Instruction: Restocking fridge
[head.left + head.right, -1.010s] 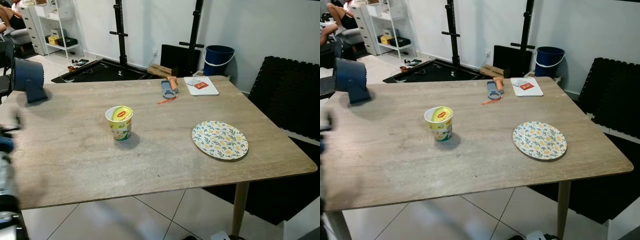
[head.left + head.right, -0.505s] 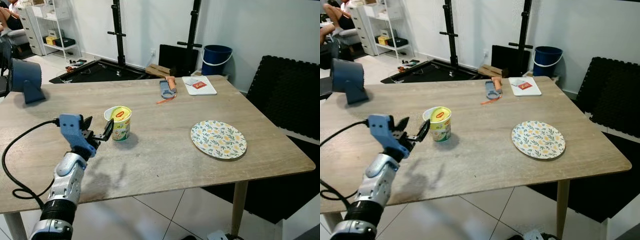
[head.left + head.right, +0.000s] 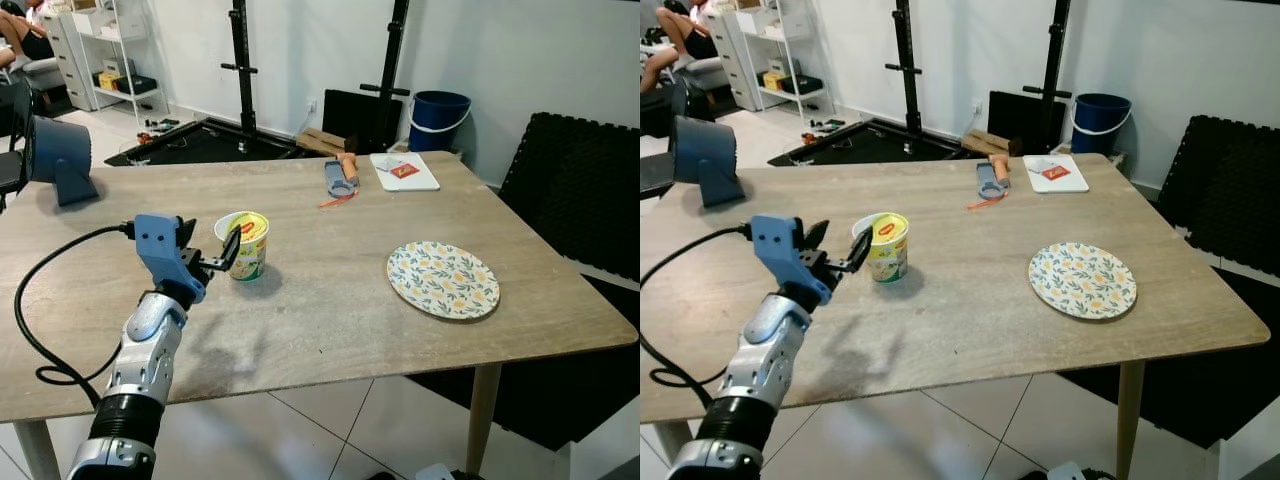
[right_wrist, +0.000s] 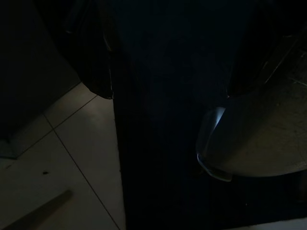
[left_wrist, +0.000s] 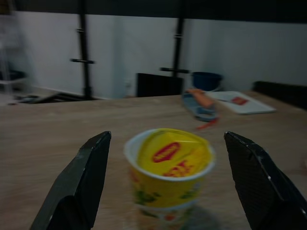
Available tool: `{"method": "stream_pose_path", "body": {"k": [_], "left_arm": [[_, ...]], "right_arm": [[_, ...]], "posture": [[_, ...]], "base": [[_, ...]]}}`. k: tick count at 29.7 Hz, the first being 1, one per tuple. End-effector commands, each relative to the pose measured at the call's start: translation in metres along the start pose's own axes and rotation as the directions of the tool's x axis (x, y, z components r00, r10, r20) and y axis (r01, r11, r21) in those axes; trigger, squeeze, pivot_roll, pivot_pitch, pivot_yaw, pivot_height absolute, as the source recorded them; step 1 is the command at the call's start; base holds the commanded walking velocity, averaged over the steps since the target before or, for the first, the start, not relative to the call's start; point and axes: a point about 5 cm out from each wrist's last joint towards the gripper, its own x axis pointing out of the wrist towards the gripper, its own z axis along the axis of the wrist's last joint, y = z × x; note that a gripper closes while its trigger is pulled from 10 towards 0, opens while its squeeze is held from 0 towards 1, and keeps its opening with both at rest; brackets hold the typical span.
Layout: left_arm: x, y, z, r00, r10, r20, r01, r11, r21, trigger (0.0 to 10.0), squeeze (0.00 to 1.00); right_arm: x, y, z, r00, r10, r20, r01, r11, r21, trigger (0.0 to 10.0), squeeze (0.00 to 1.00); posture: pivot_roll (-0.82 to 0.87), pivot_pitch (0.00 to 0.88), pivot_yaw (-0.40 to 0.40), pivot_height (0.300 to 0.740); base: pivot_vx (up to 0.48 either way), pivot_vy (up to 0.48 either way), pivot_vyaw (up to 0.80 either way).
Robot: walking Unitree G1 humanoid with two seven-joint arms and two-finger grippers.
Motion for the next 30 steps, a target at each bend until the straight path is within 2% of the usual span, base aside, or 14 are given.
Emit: {"method": "stream_pose_path", "body": {"k": [1,4,9,24,30], "left_arm": [[0.0017,0.0137,0.008,0.997,0.068,0.026,-0.07,0.996,0.054,10.0,0.0],[0.0023,0.0202,0.0136,0.995,0.097,0.038,-0.099,0.992,0.072,10.0,0.0],[0.0031,0.0217,0.0147,0.994,0.1,0.035,-0.102,0.992,0.078,10.0,0.0],[0.0054,0.0159,0.0125,0.995,0.1,0.029,-0.102,0.99,0.094,10.0,0.0],[0.0053,0.0124,0.0127,0.996,0.085,0.037,-0.087,0.994,0.06,10.0,0.0]], "right_arm": [[-0.0002,0.0001,-0.0028,1.0,-0.001,-0.008,0.001,1.0,-0.005,10.0,0.0],[-0.0002,0.0001,-0.0024,1.0,-0.001,-0.007,0.001,1.0,-0.007,10.0,0.0],[-0.0001,0.0003,-0.0016,1.0,-0.001,-0.005,0.001,1.0,-0.009,10.0,0.0],[0.0002,0.0036,-0.0026,1.0,0.004,-0.008,-0.004,1.0,0.001,10.0,0.0],[0.0004,0.0045,-0.0017,1.0,0.006,-0.006,-0.006,1.0,0.001,10.0,0.0]], "posture": [[0.0,0.002,0.01,0.74],[0.0,0.002,0.01,0.74],[0.0,0.0,0.014,0.74],[0.0,0.002,0.022,0.74],[0.01,0.002,0.02,0.74]], "base": [[0.0,0.0,0.0],[0.08,0.0,0.0],[0.252,0.0,0.0],[0.283,0.0,0.0],[0.143,0.0,0.0]]}}
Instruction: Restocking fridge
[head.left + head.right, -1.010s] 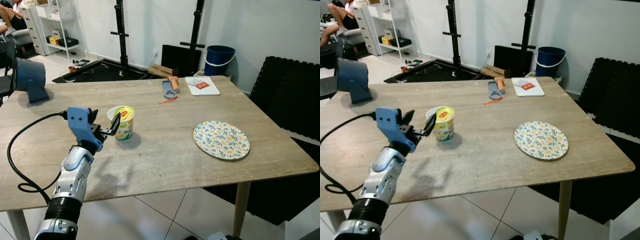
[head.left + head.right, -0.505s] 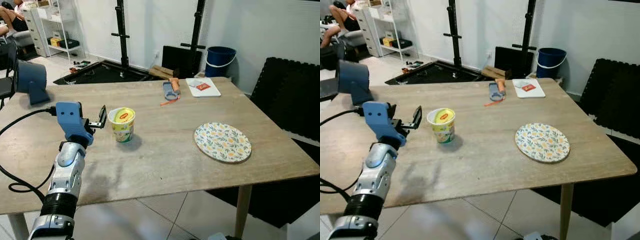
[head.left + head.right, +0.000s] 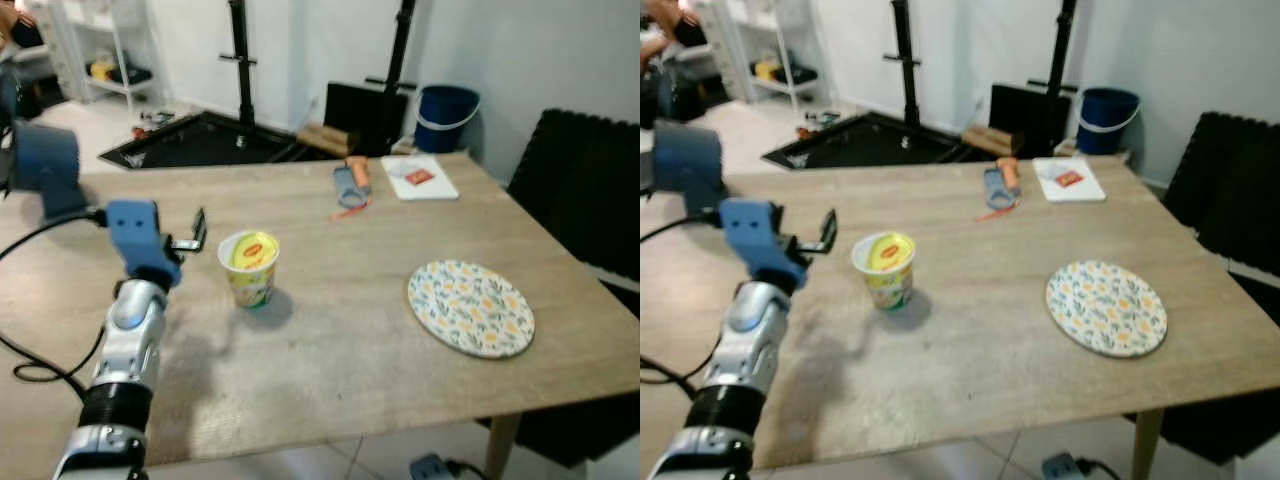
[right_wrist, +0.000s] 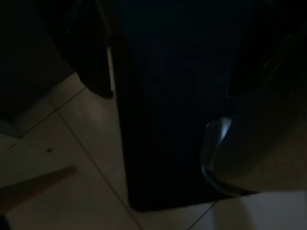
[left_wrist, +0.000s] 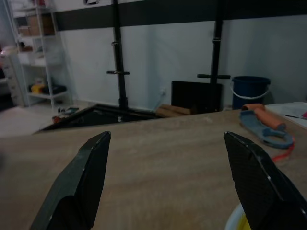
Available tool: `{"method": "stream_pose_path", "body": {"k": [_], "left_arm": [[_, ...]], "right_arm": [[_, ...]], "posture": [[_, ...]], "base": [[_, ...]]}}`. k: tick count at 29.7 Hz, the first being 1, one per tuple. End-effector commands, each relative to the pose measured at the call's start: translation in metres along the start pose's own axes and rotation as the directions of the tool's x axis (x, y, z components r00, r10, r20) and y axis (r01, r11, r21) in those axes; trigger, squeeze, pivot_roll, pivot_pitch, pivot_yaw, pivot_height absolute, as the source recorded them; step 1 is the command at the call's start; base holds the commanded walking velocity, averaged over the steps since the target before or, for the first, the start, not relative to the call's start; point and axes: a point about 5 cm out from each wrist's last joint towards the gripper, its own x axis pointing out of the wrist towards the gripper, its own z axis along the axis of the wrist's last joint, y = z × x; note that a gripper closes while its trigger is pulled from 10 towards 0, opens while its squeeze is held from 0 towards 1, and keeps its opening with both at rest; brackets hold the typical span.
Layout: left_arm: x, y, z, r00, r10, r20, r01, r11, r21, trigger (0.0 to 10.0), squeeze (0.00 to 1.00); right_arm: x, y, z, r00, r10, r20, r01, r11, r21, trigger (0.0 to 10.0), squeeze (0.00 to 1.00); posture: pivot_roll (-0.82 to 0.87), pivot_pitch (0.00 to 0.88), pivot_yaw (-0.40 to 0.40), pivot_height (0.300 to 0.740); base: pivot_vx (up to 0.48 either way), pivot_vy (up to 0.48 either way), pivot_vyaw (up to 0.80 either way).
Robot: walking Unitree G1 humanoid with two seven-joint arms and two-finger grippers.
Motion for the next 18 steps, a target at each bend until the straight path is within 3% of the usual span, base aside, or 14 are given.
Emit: {"method": "stream_pose_path", "body": {"k": [1,4,11,16,18], "left_arm": [[-0.003,0.001,-0.002,1.0,-0.002,-0.01,0.002,1.0,-0.01,10.0,0.0],[-0.004,-0.004,-0.003,0.999,-0.05,-0.017,0.05,0.999,0.005,10.0,0.0],[-0.005,-0.009,-0.005,0.997,-0.067,-0.023,0.067,0.998,-0.003,10.0,0.0],[-0.003,-0.01,-0.004,0.997,-0.067,-0.039,0.066,0.997,-0.05,10.0,0.0],[0.002,-0.005,0.007,0.998,-0.067,-0.018,0.065,0.995,-0.079,10.0,0.0]], "right_arm": [[0.0,0.004,-0.001,1.0,0.01,-0.002,-0.01,1.0,0.001,10.0,0.0],[0.0,0.004,0.0,1.0,0.01,-0.001,-0.01,1.0,0.0,10.0,0.0],[0.0,0.004,0.0,1.0,0.009,-0.002,-0.009,1.0,-0.001,10.0,0.0],[0.0,0.004,-0.001,1.0,0.009,-0.004,-0.009,1.0,-0.003,10.0,0.0],[0.0,0.004,-0.001,1.0,0.009,-0.005,-0.009,1.0,-0.005,10.0,0.0]], "posture": [[0.01,0.002,0.02,0.74],[0.01,0.002,0.02,0.74],[0.0,0.004,0.017,0.74],[0.0,0.004,0.017,0.74],[0.0,0.004,0.014,0.74]], "base": [[0.0,0.0,0.0],[0.0,0.0,0.0],[0.0,-0.43,0.0],[0.0,0.0,0.0],[0.0,0.0,0.0]]}}
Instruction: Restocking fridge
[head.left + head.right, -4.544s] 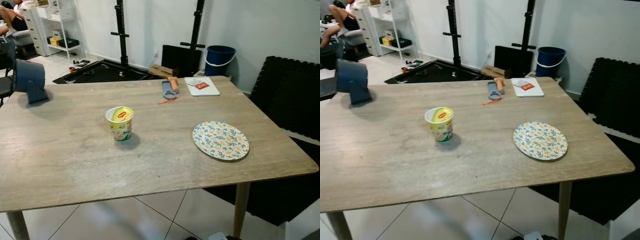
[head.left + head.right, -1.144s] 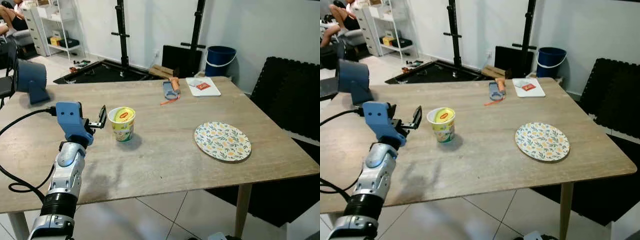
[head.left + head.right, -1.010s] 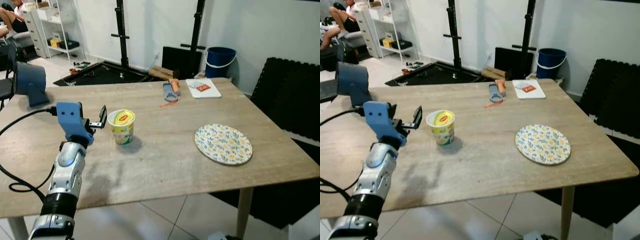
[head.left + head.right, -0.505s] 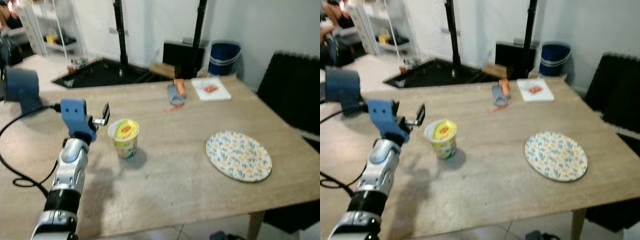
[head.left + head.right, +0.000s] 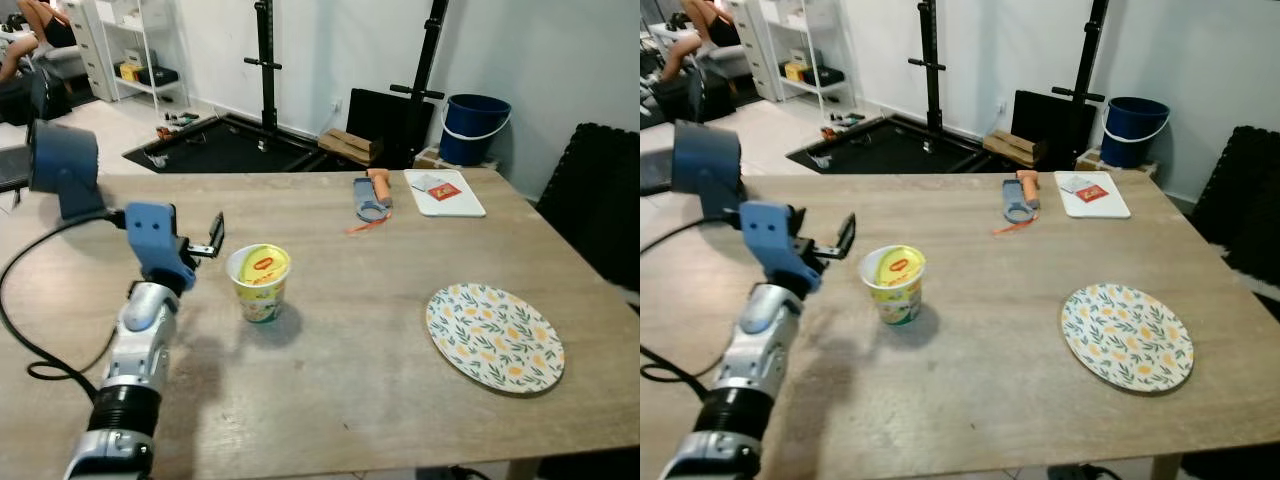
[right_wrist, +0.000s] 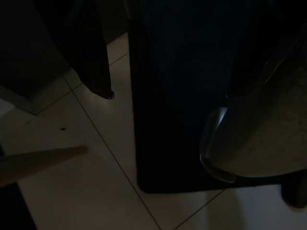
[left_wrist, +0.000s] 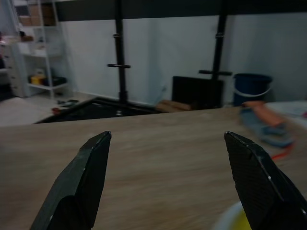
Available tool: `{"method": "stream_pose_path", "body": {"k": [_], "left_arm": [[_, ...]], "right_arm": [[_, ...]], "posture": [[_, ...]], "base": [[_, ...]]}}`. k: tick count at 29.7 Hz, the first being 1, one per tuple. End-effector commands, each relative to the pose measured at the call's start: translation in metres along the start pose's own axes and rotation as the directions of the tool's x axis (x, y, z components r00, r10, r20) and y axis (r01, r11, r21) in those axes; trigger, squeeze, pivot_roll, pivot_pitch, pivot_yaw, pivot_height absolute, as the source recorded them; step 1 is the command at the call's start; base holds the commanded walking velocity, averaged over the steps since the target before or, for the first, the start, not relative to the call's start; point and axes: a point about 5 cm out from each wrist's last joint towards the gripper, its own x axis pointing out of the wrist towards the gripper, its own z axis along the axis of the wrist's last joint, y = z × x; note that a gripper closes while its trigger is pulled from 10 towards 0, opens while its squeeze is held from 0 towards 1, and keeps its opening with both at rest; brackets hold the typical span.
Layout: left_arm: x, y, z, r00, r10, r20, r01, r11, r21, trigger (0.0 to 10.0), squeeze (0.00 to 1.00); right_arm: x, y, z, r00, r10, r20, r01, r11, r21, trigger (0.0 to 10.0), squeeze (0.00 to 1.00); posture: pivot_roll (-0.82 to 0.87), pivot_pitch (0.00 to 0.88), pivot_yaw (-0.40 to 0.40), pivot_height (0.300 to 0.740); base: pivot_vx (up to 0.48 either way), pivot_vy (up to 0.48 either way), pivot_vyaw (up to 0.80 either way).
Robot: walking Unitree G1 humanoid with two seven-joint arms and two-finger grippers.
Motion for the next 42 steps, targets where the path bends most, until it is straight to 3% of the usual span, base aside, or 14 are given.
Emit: {"method": "stream_pose_path", "body": {"k": [1,3,7,16,21,23,25,26,28,32,34,35,38,42], "left_arm": [[0.006,0.006,0.016,1.0,0.001,0.021,0.0,1.0,-0.026,10.0,0.0],[0.006,0.006,0.016,1.0,0.001,0.021,0.0,1.0,-0.026,10.0,0.0],[0.012,0.029,0.036,0.997,0.066,-0.032,-0.067,0.998,-0.021,10.0,0.0],[0.012,0.044,0.05,0.988,0.102,-0.119,-0.102,0.995,0.0,10.0,0.0],[0.007,0.049,0.054,0.94,0.027,-0.34,-0.016,0.999,0.037,10.0,0.0],[0.007,0.049,0.054,0.94,0.027,-0.34,-0.016,0.999,0.037,10.0,0.0],[0.0,0.043,0.052,0.874,-0.089,-0.478,0.143,0.987,0.076,10.0,0.0],[0.0,0.043,0.052,0.874,-0.089,-0.478,0.143,0.987,0.076,10.0,0.0],[-0.008,0.039,0.049,0.794,-0.162,-0.586,0.284,0.951,0.123,10.0,0.0],[-0.007,0.038,0.048,0.767,-0.197,-0.611,0.339,0.933,0.123,10.0,0.0],[-0.01,0.038,0.042,0.686,-0.236,-0.688,0.408,0.908,0.095,10.0,0.0],[-0.01,0.038,0.042,0.686,-0.236,-0.688,0.408,0.908,0.095,10.0,0.0],[-0.014,0.038,0.038,0.617,-0.246,-0.748,0.461,0.883,0.089,10.0,0.0],[-0.013,0.042,0.038,0.585,-0.224,-0.78,0.46,0.884,0.091,10.0,0.0]], "right_arm": [[0.0,0.004,-0.004,1.0,0.012,-0.014,-0.012,1.0,-0.002,10.0,0.0],[0.0,0.004,-0.004,1.0,0.012,-0.014,-0.012,1.0,-0.002,10.0,0.0],[0.0,0.004,-0.004,1.0,0.012,-0.014,-0.012,1.0,-0.003,10.0,0.0],[0.0,0.005,-0.005,1.0,0.013,-0.015,-0.013,1.0,0.001,10.0,0.0],[0.0,0.005,-0.004,1.0,0.013,-0.014,-0.013,1.0,-0.002,10.0,0.0],[0.0,0.005,-0.004,1.0,0.013,-0.014,-0.013,1.0,-0.002,10.0,0.0],[0.0,0.005,-0.004,1.0,0.013,-0.014,-0.013,1.0,-0.003,10.0,0.0],[0.0,0.005,-0.004,1.0,0.013,-0.014,-0.013,1.0,-0.003,10.0,0.0],[0.0,0.005,-0.004,1.0,0.013,-0.014,-0.013,1.0,-0.002,10.0,0.0],[0.0,0.006,-0.004,1.0,0.013,-0.014,-0.013,1.0,-0.001,10.0,0.0],[0.0,0.006,-0.004,1.0,0.012,-0.015,-0.012,1.0,-0.003,10.0,0.0],[0.0,0.006,-0.004,1.0,0.012,-0.015,-0.012,1.0,-0.003,10.0,0.0],[0.0,0.005,-0.005,1.0,0.01,-0.016,-0.01,1.0,-0.004,10.0,0.0],[0.0,0.005,-0.005,1.0,0.008,-0.016,-0.008,1.0,-0.004,10.0,0.0]], "posture": [[0.0,0.004,0.014,0.74],[0.0,0.004,0.014,0.74],[0.01,0.003,0.015,0.74],[0.01,0.003,0.015,0.74],[0.01,0.003,0.018,0.74],[0.01,0.003,0.018,0.74],[0.01,0.002,0.02,0.74],[0.01,0.002,0.02,0.74],[0.01,0.002,0.023,0.74],[0.0,0.001,0.023,0.74],[0.0,0.0,0.029,0.74],[0.0,0.0,0.029,0.74],[-0.01,0.0,0.032,0.74],[-0.01,0.0,0.034,0.74]], "base": [[0.0,0.0,0.0],[0.0,0.0,0.0],[0.0,0.0,0.0],[0.0,0.0,0.0],[0.0,0.0,0.0],[0.0,0.0,0.0],[0.0,0.0,0.0],[0.0,0.0,0.0],[0.0,0.0,0.0],[0.0,0.0,0.0],[0.0,0.0,0.0],[0.0,0.0,0.0],[0.0,0.0,0.0],[0.0,0.0,0.0]]}}
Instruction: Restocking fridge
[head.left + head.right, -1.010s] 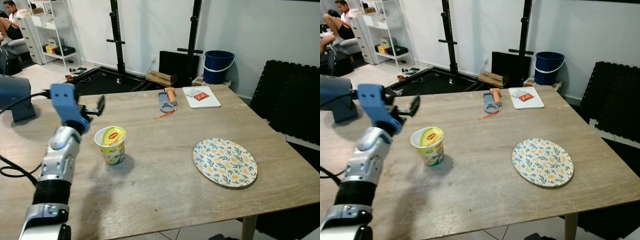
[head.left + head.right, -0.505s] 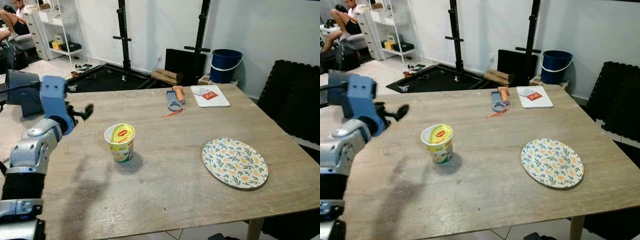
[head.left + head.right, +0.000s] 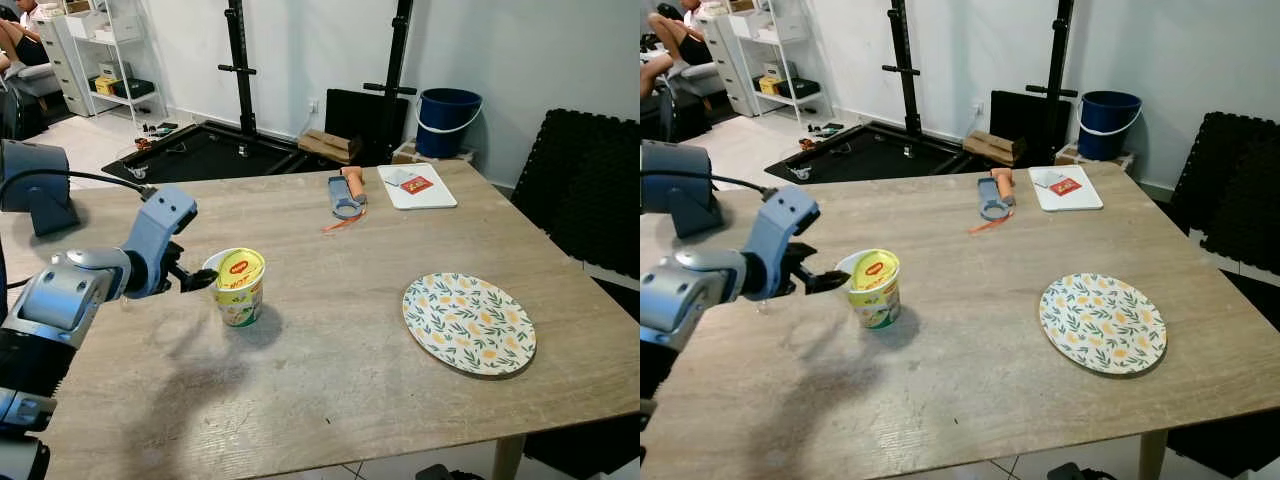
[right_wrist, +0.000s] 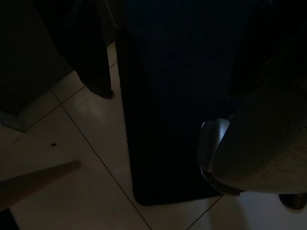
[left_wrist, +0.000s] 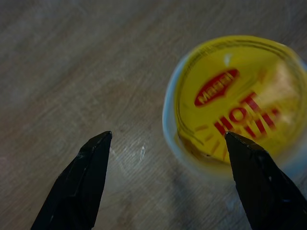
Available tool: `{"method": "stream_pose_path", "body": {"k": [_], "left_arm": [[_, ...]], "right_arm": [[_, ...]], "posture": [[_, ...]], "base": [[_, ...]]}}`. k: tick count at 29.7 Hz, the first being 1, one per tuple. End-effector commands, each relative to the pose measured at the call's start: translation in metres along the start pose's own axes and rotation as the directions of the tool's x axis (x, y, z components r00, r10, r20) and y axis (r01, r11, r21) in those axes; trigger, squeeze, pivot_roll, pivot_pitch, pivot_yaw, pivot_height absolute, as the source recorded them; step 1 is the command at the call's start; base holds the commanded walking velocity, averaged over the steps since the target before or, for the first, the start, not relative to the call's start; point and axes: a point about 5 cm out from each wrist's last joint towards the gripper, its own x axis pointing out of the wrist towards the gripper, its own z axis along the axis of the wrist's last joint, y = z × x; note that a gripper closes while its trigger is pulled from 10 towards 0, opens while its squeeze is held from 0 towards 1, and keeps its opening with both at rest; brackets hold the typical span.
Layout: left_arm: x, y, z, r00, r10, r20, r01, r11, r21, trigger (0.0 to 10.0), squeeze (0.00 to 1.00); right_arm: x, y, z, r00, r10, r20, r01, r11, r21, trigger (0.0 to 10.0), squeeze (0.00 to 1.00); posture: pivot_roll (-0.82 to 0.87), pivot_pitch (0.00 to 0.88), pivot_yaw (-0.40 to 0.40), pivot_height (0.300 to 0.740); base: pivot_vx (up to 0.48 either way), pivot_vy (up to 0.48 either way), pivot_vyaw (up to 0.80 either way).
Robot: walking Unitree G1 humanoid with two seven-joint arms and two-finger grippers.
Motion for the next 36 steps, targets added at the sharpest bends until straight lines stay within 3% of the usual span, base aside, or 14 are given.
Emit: {"method": "stream_pose_path", "body": {"k": [1,8,17,22,30,31,33,34,36], "left_arm": [[-0.009,0.012,-0.001,0.997,0.046,-0.059,-0.046,0.999,0.004,10.0,0.0],[-0.005,0.02,-0.001,0.995,0.066,-0.075,-0.072,0.995,-0.076,10.0,0.0],[0.001,0.016,-0.006,0.997,0.019,-0.079,-0.031,0.988,-0.153,10.0,0.0],[0.012,0.003,-0.003,0.995,-0.099,-0.02,0.091,0.968,-0.232,10.0,0.0],[0.021,0.0,0.001,0.995,-0.099,-0.008,0.094,0.966,-0.242,10.0,0.0],[0.022,0.0,0.001,0.995,-0.099,-0.004,0.095,0.964,-0.25,9.1,0.0],[0.022,-0.001,0.001,0.995,-0.1,-0.001,0.096,0.962,-0.256,9.1,0.0],[0.023,-0.001,0.001,0.995,-0.102,-0.004,0.097,0.962,-0.256,0.0,0.0],[0.022,-0.001,0.0,0.995,-0.102,-0.007,0.097,0.962,-0.254,0.0,0.0]], "right_arm": [[0.0,0.003,-0.002,1.0,0.005,-0.007,-0.005,1.0,-0.004,10.0,0.0],[0.0,0.004,-0.001,1.0,0.008,-0.004,-0.008,1.0,-0.002,10.0,0.0],[0.0,0.003,-0.002,1.0,0.005,-0.007,-0.005,1.0,-0.001,10.0,0.0],[0.0,0.002,-0.002,1.0,0.004,-0.007,-0.004,1.0,-0.002,10.0,0.0],[0.0,0.003,-0.001,1.0,0.005,-0.005,-0.005,1.0,-0.001,10.0,0.0],[0.0,0.003,-0.001,1.0,0.005,-0.005,-0.005,1.0,-0.002,10.0,0.0],[0.0,0.003,-0.002,1.0,0.006,-0.005,-0.006,1.0,-0.002,10.0,0.0],[0.0,0.002,-0.002,1.0,0.005,-0.006,-0.005,1.0,-0.002,10.0,0.0],[0.0,0.002,-0.002,1.0,0.004,-0.007,-0.004,1.0,-0.002,10.0,0.0]], "posture": [[-0.01,0.0,0.034,0.74],[-0.01,0.0,0.035,0.74],[-0.01,0.0,0.032,0.74],[-0.01,0.0,0.029,0.74],[-0.02,0.001,0.031,0.74],[-0.02,0.001,0.031,0.74],[-0.02,0.001,0.031,0.74],[-0.02,0.003,0.029,0.74],[-0.02,0.003,0.029,0.74]], "base": [[0.0,0.0,0.0],[0.0,0.0,0.0],[0.0,0.0,0.0],[0.0,0.0,0.0],[0.0,0.0,0.0],[0.0,0.0,0.0],[0.0,0.0,0.0],[0.0,0.0,0.0],[0.0,0.0,0.0]]}}
